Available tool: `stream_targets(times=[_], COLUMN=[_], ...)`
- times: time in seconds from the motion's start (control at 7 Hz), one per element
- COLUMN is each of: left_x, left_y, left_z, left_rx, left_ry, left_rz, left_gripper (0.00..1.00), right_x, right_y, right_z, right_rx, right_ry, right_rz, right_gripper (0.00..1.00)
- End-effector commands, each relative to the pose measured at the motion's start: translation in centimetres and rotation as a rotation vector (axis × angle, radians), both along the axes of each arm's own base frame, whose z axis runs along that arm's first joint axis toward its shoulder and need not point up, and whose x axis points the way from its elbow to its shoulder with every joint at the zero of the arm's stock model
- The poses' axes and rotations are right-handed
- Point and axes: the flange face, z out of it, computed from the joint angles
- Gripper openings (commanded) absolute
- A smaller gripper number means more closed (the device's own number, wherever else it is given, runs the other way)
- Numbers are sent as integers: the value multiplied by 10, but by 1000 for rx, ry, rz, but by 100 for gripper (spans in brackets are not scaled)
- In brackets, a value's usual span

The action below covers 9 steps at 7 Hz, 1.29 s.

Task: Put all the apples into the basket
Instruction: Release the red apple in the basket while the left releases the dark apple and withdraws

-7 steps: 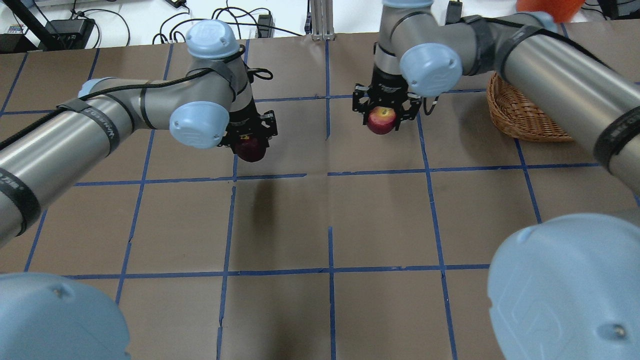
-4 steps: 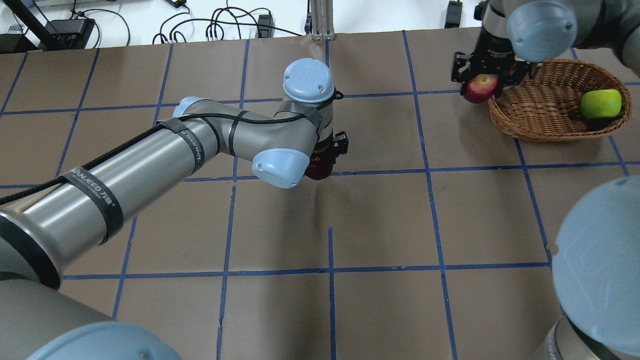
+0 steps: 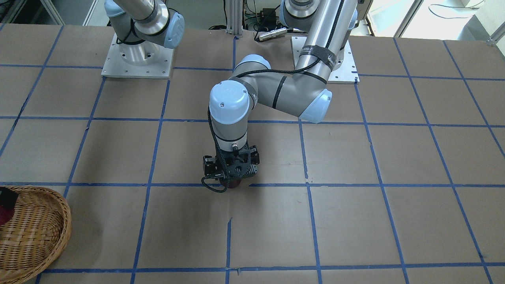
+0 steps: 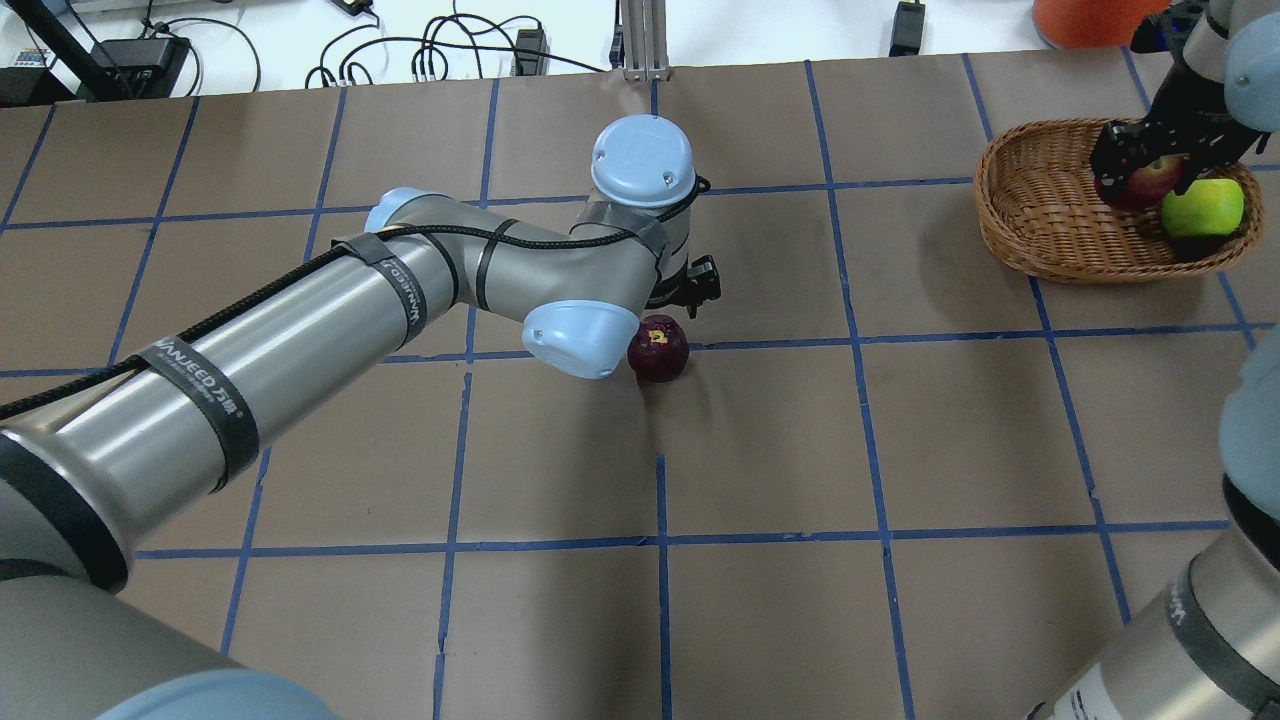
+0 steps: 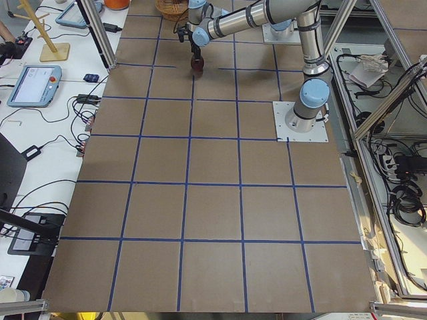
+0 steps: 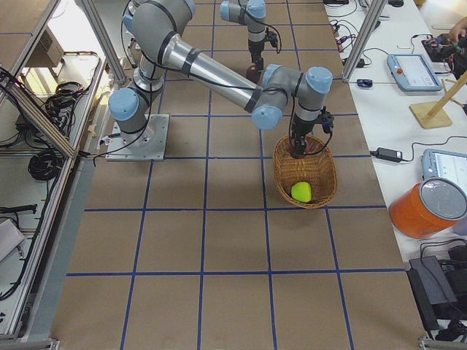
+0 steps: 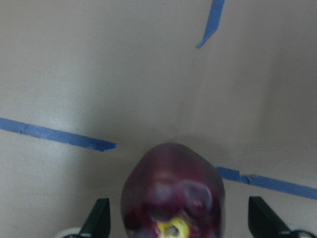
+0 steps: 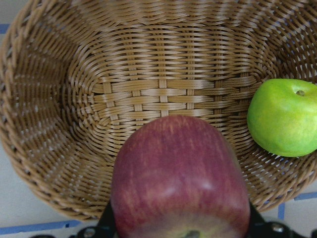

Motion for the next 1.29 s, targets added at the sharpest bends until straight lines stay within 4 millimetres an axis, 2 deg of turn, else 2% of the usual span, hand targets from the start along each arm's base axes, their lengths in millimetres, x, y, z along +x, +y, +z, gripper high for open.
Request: stream_targets(times=[0.0,0.14,0.29,0.43,0.57,0.71,0.86,1.0,1.14], left_x=[36,76,111,140,182,208,214,219,220], left_y=[-4,-3,10,31,49,70,90,92,86], left_z=[83,140,181,217,252,275,272,252,252], left_rx=[52,112,157,167,135,136,139,112,18], left_ry=[-23,-40,-47,-45,-38,9,23,13,-11], left_rz=[-58,-94,-148,-199,-187,-156,-142,-134,-132], left_gripper=[100,100,100,100,100,100,100,100,100], right_x=[-21,-22,-22,-21,-21,-23,-23,-23,-13], right_y=[-12,-14,-15,-12,-13,-11,-11,-10,-9], right_z=[-40,-53,-61,-69,-66,-68,-61,-50,-22], right_rx=[-20,-4,6,20,15,29,34,34,52], right_ry=[6,0,-4,-13,-10,-7,-4,-2,-19], right_rz=[6,7,7,1,1,6,4,3,3], right_gripper=[0,0,0,19,74,100,100,100,100])
